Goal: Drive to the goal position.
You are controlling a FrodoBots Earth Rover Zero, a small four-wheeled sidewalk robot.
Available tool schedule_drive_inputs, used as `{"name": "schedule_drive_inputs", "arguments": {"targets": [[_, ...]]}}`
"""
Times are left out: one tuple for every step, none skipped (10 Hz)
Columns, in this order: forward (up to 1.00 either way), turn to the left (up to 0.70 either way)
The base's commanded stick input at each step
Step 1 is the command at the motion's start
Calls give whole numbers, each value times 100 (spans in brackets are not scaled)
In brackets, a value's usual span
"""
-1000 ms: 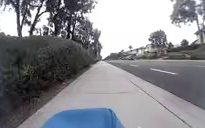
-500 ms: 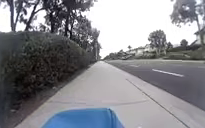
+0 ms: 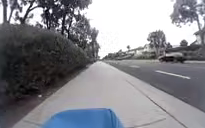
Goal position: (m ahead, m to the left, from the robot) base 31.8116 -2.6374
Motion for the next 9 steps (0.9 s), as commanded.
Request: {"name": "schedule_drive_inputs", "arguments": {"targets": [[100,0],[100,0],[100,0],[100,0],[100,0],[100,0],[100,0],[100,0],[100,0]]}}
